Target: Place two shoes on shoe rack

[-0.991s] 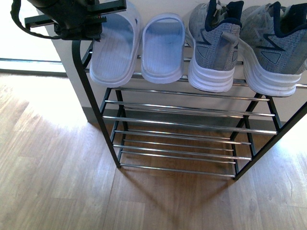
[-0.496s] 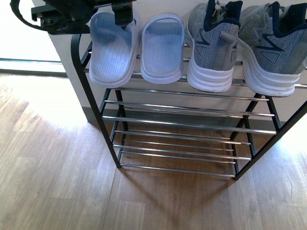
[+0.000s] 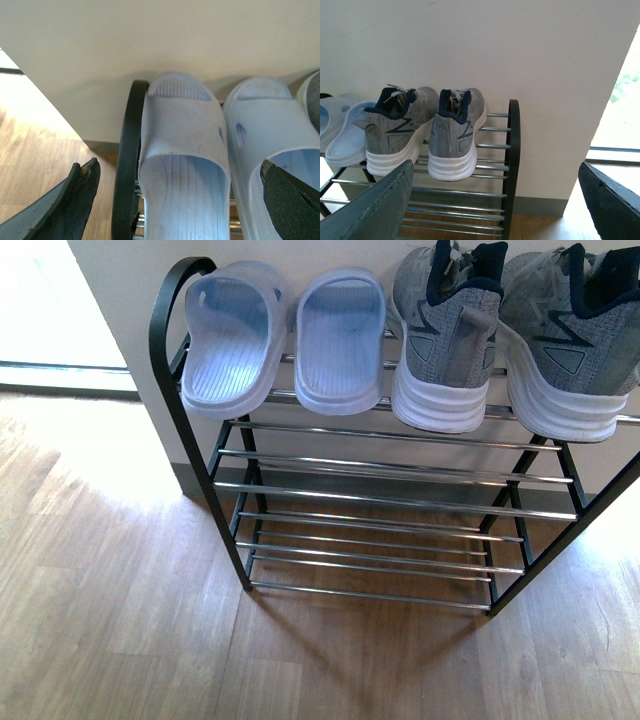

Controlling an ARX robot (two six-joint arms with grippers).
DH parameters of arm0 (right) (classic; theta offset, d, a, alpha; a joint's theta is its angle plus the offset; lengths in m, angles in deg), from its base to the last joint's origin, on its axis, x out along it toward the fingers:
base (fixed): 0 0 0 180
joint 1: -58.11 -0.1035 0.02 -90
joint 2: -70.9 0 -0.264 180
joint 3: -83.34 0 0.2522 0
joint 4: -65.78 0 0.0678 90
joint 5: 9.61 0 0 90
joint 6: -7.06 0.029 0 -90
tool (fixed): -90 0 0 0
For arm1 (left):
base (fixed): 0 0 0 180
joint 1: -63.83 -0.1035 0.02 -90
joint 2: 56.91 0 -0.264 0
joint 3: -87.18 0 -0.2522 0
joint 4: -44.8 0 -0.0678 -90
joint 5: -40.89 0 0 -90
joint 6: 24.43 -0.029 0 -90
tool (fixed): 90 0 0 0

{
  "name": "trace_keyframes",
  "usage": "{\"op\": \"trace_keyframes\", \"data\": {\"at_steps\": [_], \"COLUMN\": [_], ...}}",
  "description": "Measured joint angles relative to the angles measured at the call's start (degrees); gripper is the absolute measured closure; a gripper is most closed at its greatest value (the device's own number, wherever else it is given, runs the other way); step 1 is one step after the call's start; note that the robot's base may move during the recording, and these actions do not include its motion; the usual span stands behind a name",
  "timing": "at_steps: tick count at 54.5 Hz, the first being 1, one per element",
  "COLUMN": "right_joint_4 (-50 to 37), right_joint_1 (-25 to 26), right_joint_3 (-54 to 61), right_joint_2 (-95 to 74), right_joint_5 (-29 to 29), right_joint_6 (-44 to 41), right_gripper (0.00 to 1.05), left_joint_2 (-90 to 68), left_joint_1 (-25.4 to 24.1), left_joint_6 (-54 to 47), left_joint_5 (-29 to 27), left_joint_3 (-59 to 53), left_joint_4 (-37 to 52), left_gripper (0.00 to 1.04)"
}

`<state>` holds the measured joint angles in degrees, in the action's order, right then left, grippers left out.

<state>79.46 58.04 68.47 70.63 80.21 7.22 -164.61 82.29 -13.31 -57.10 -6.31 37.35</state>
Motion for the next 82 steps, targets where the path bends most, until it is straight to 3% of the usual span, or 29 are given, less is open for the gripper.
{"op": "trace_keyframes", "data": {"at_steps": [13,22,29,39,43,46,50,68,71,82], "right_joint_4": [0.0,0.0,0.0,0.0,0.0,0.0,0.0,0.0,0.0,0.0], "right_joint_1": [0.0,0.0,0.0,0.0,0.0,0.0,0.0,0.0,0.0,0.0], "right_joint_3": [0.0,0.0,0.0,0.0,0.0,0.0,0.0,0.0,0.0,0.0], "right_joint_2": [0.0,0.0,0.0,0.0,0.0,0.0,0.0,0.0,0.0,0.0], "right_joint_5": [0.0,0.0,0.0,0.0,0.0,0.0,0.0,0.0,0.0,0.0], "right_joint_6": [0.0,0.0,0.0,0.0,0.0,0.0,0.0,0.0,0.0,0.0], "right_gripper": [0.09,0.09,0.09,0.09,0.09,0.09,0.09,0.09,0.09,0.09], "left_joint_2": [18.8,35.3,45.0,51.0,51.2,52.5,55.0,64.3,66.1,73.0], "left_joint_1": [2.0,0.9,-1.2,-3.0,-5.4,-7.9,-9.2,-12.8,-14.5,-18.2], "left_joint_6": [-1.8,0.8,1.6,4.9,1.5,-4.3,-7.3,-10.2,-10.3,-10.5], "left_joint_5": [-16.6,-27.9,-32.1,-31.8,-21.5,-8.0,-1.6,2.5,5.3,7.8], "left_joint_3": [-20.7,-38.0,-47.5,-51.5,-54.1,-59.0,-61.4,-66.8,-67.4,-69.6], "left_joint_4": [13.4,14.9,14.0,13.2,20.7,31.8,34.2,30.7,29.6,24.9], "left_gripper": [0.09,0.09,0.09,0.09,0.18,0.30,0.43,0.93,1.02,1.03]}}
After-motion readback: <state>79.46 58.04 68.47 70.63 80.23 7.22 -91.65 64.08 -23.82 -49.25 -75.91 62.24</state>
